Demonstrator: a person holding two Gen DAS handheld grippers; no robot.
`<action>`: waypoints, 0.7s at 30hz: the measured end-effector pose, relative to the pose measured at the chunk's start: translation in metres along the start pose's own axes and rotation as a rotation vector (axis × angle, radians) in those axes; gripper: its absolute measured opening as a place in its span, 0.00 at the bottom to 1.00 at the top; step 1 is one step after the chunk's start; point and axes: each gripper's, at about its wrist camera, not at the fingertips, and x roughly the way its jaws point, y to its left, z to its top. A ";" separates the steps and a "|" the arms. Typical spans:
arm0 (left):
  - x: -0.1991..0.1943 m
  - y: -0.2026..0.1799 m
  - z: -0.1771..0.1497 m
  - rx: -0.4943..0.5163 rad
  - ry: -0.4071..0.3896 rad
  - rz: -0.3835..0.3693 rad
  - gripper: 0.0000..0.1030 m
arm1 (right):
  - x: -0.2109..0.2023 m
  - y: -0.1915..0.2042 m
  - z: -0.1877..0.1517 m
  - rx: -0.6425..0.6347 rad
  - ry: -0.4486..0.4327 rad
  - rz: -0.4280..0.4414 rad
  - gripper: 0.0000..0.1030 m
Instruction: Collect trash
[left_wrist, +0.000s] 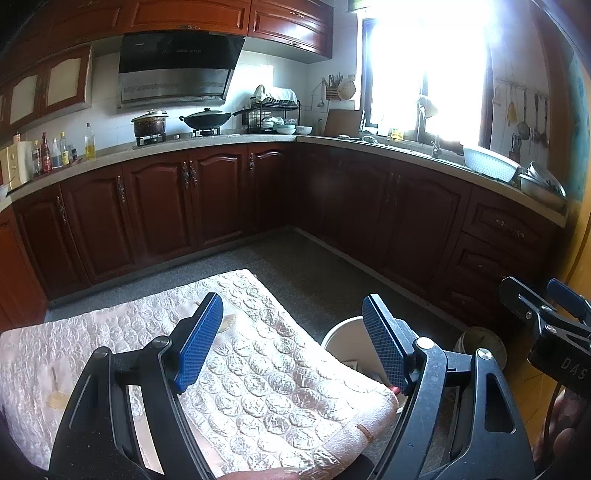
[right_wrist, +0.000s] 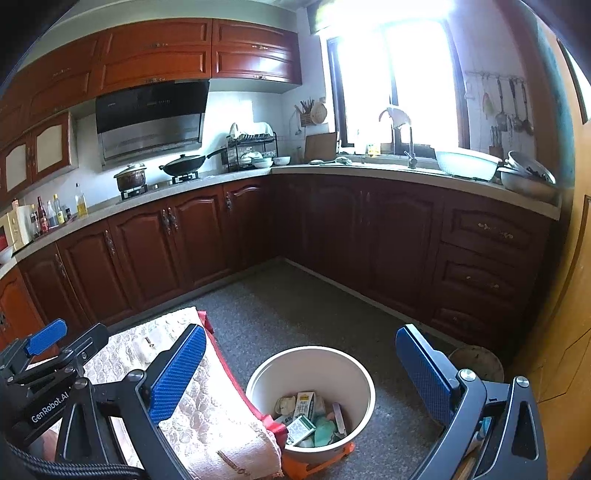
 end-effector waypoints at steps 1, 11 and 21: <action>0.000 0.000 0.000 -0.001 0.000 0.000 0.75 | 0.000 0.000 0.000 0.000 0.002 0.001 0.99; 0.001 0.003 -0.002 -0.009 0.002 0.006 0.75 | 0.003 0.002 0.001 -0.010 0.014 -0.002 0.99; 0.004 0.002 -0.001 -0.011 0.013 0.012 0.75 | 0.006 0.000 0.001 -0.011 0.025 0.002 0.99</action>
